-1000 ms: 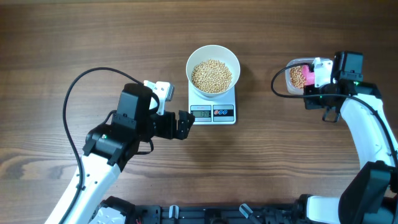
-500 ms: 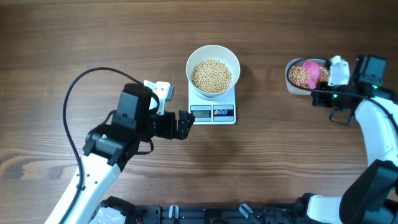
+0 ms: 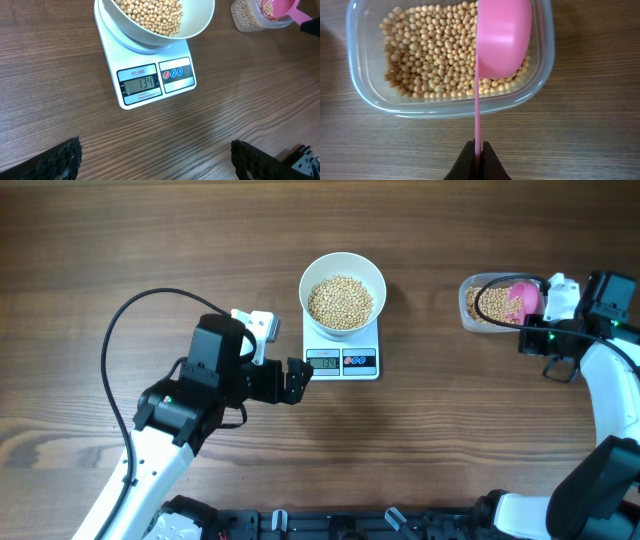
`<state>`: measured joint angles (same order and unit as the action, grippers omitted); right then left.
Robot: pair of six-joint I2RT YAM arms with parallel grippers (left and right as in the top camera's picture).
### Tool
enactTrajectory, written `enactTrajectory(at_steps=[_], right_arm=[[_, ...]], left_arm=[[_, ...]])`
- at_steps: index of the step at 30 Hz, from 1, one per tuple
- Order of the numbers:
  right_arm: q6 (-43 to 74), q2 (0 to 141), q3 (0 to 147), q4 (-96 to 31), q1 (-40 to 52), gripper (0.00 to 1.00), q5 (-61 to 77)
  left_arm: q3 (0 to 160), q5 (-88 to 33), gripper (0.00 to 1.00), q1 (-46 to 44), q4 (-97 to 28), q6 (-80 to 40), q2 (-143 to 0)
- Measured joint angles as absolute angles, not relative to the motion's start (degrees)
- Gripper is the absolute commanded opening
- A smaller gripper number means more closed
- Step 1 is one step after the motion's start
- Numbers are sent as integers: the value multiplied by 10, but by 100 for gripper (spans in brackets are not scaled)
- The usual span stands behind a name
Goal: Scoop item into bowl and weigh 150g on scale
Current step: 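Return the empty scoop over the soybean tub with the right gripper, then dip the scoop into the soybeans and lift a scoopful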
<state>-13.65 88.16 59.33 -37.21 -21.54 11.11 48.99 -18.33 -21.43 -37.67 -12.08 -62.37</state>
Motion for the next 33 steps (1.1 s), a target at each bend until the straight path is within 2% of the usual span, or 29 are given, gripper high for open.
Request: enactTrajectory(at_steps=[14, 33], right_arm=[[-156, 899, 593, -372, -107, 4, -9], [-122, 909, 594, -377, -107, 4, 94]], left_arm=[[490, -183, 100, -214, -377, -121, -624], [490, -183, 100, -214, -376, -121, -624]])
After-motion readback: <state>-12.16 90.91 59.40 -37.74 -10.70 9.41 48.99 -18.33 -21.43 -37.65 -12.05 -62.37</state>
